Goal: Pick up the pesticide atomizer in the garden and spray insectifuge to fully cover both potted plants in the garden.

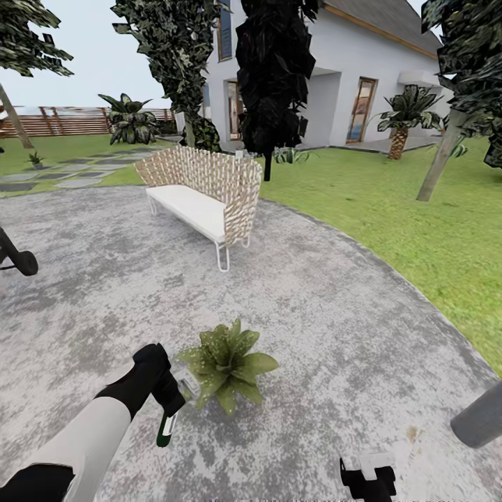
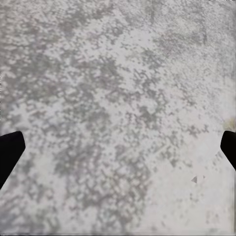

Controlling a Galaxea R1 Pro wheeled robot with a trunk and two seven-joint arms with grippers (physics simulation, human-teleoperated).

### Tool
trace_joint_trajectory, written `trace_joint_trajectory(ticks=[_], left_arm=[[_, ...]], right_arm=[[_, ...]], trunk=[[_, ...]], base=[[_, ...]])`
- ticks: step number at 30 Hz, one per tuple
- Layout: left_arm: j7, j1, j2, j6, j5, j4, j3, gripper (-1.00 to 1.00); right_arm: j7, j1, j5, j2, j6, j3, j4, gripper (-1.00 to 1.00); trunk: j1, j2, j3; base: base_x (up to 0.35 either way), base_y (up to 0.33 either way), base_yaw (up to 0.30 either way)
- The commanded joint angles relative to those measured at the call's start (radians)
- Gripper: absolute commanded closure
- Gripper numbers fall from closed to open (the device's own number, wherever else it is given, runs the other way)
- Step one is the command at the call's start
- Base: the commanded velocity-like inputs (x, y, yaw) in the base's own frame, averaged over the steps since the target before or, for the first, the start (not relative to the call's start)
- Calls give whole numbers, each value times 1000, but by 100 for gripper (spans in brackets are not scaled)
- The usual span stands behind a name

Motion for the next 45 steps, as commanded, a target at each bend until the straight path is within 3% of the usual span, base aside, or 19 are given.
trace_joint_trajectory(ticks=[1, 7, 12, 16, 19, 32, 45], left_arm=[[-6, -1, 1, 7, -4, -1, -4, 100], [-5, 0, 0, 7, -6, -1, -4, 100], [-3, 0, 0, 7, -7, -1, -27, 100], [-1, 18, 15, 7, -5, 10, -27, 100], [51, 45, 17, 7, -3, 15, -23, 100], [60, 51, 1, 7, 13, 2, -12, 100], [59, 51, -19, 7, 16, -3, -14, 100]], right_arm=[[-4, -1, 11, 0, -4, -6, 1, -100], [-4, -1, 10, 0, -4, -6, 1, -100], [-4, -1, 10, 0, -4, -6, 1, -100], [-4, -1, 10, 0, -4, -6, 1, -100], [-4, -1, 10, 0, -4, -6, 1, -100], [-4, -1, 11, 0, -4, -6, 1, -100], [-4, -1, 11, 0, -4, -6, 1, -100]], trunk=[[-1, 0, -1], [-1, 0, -1], [-1, 0, -1], [-1, 0, -1], [-1, 0, -1], [-1, 0, -1], [-1, 0, -1]], base=[[-152, -220, 253], [27, -261, 273], [132, -263, 276], [119, -101, 116], [11, -8, 10], [-10, -138, 171], [-194, -141, 5]])
